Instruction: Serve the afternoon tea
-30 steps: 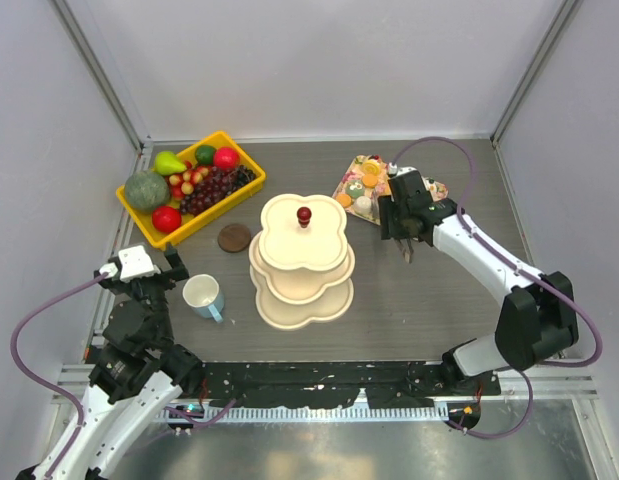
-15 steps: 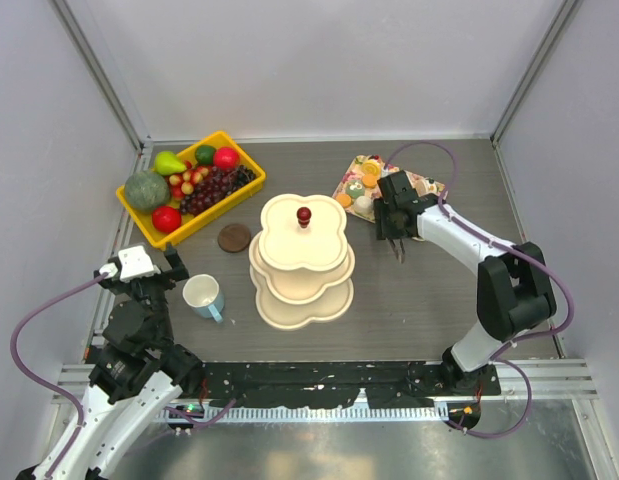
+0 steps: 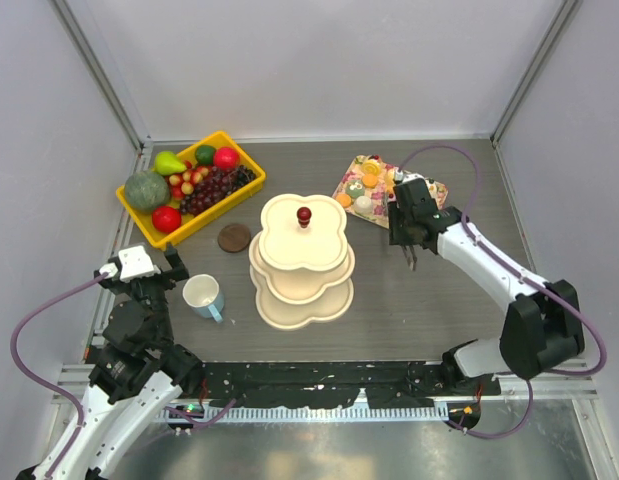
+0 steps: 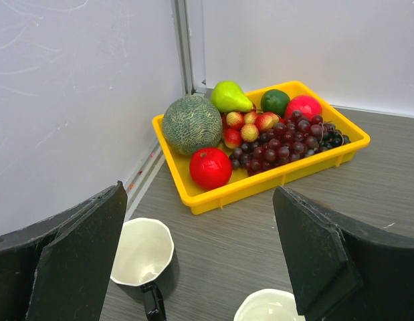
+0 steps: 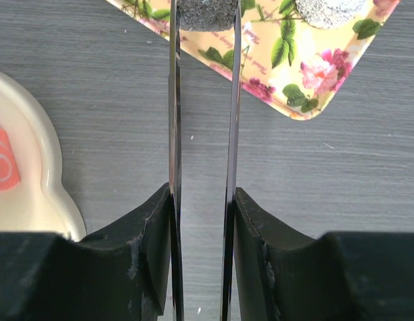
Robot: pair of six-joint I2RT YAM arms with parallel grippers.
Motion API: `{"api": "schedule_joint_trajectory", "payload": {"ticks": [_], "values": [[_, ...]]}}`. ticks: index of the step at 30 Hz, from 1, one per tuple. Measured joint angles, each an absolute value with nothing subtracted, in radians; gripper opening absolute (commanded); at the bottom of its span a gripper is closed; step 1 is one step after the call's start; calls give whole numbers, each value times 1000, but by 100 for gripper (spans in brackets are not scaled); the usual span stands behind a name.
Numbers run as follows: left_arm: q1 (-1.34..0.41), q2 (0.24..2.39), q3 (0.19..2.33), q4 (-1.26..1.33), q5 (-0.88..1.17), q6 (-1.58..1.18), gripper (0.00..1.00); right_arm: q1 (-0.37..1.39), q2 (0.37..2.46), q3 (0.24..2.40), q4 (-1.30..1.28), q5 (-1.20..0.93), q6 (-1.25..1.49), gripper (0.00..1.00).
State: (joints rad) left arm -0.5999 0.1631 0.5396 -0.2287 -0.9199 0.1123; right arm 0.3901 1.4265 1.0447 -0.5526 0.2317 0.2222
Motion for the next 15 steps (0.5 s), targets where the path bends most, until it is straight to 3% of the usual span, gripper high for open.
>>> {"api": "schedule_joint_trajectory", "payload": {"ticks": [9,15], "values": [[-600,163,540,-229,-920,113,99,431,1125,902,-615,197,226,30],[-600,165,540,-228,-921,113,99,613,944,818,-690,200,304,29]]}}
